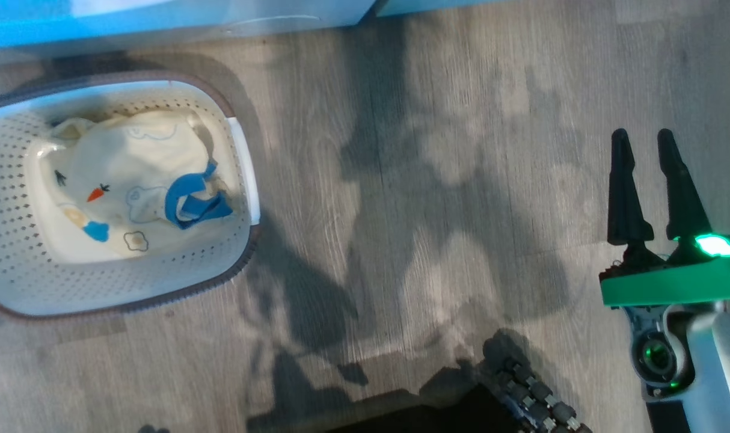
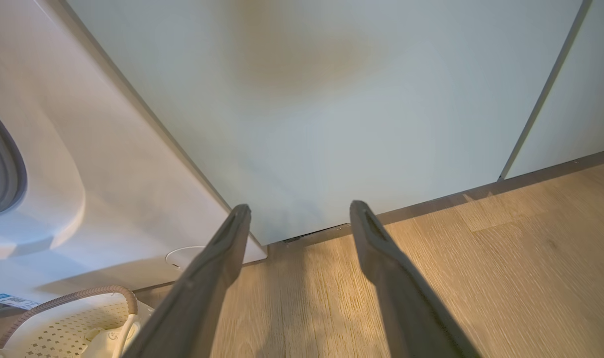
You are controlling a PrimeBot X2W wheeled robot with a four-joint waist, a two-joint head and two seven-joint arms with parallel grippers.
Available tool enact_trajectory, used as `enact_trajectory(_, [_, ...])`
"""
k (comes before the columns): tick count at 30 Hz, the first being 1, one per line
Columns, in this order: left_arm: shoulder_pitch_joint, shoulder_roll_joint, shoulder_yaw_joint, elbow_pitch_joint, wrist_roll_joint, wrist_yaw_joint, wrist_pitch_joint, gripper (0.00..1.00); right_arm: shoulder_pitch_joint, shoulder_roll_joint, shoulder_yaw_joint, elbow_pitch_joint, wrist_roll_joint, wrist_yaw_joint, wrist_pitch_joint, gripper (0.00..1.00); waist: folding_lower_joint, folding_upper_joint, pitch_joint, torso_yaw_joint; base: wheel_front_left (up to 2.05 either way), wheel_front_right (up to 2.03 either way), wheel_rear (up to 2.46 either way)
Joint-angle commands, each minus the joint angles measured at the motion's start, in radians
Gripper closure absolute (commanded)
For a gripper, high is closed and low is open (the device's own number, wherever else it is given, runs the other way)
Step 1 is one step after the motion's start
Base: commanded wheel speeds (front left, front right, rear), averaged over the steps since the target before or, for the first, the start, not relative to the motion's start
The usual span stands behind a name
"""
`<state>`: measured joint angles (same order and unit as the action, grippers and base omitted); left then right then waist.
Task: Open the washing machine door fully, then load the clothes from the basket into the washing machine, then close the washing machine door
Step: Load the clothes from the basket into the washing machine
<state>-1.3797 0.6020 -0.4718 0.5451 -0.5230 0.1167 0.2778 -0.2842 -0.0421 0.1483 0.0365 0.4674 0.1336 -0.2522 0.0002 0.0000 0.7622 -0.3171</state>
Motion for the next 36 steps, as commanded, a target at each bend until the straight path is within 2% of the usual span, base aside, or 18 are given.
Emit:
enact_trajectory(1, [-0.046,0.057,0.036,-0.020,0.018,0.006,-0.024,1.00,0.006,-0.008,0.019,-0.028,0.008,-0.003,-0.010,0.00,-0.0002,0.0000,0.011,-0.009,0.00,0.00,0.00])
enact_trajectory(10, [-0.166,0.046,0.038,0.085,0.080,0.006,-0.237,1.00,-0.017,-0.008,0.037,-0.026,0.025,-0.003,-0.010,0.00,-0.0002,0.0000,0.053,-0.035,0.00,0.00,0.00])
enact_trajectory(16, [-0.206,0.023,0.039,0.213,0.067,-0.008,-0.259,1.00,-0.023,-0.008,0.041,-0.023,0.030,-0.003,-0.010,0.00,-0.0002,0.0000,0.065,-0.043,0.00,0.00,0.00])
enact_trajectory(17, [-0.210,0.019,0.040,0.229,0.064,-0.010,-0.263,0.97,-0.023,-0.008,0.040,-0.023,0.031,-0.003,-0.010,0.00,-0.0002,0.0000,0.066,-0.043,0.00,0.00,0.00])
enact_trajectory(18, [-0.214,0.015,0.040,0.246,0.060,-0.013,-0.264,0.69,-0.023,-0.008,0.039,-0.022,0.031,-0.003,-0.010,0.00,-0.0002,0.0000,0.067,-0.043,0.00,0.00,0.00])
enact_trajectory(19, [-0.218,0.011,0.041,0.258,0.056,-0.016,-0.269,0.54,-0.024,-0.008,0.037,-0.022,0.030,-0.003,-0.010,0.00,-0.0002,0.0000,0.068,-0.043,0.00,0.00,0.00])
enact_trajectory(20, [-0.220,0.007,0.039,0.270,0.054,-0.022,-0.272,0.19,-0.024,-0.008,0.035,-0.021,0.030,-0.003,-0.010,0.00,-0.0002,0.0000,0.067,-0.041,0.00,0.00,0.00])
enact_trajectory(21, [-0.223,0.002,0.042,0.282,0.048,-0.027,-0.276,0.00,-0.023,-0.008,0.033,-0.021,0.029,-0.003,-0.010,0.00,-0.0002,0.0000,0.067,-0.040,0.00,0.00,0.00])
enact_trajectory(29, [-0.229,-0.037,0.037,0.347,0.030,-0.038,-0.306,0.00,-0.026,-0.008,0.021,-0.021,0.015,-0.003,-0.010,0.00,-0.0002,0.0000,0.060,-0.015,0.00,0.00,0.00])
enact_trajectory(36, [-0.172,-0.078,0.034,0.358,0.005,-0.046,-0.354,0.00,-0.019,-0.008,-0.003,-0.024,-0.011,-0.003,-0.010,0.00,-0.0002,0.0000,0.034,0.019,0.00,0.00,0.00])
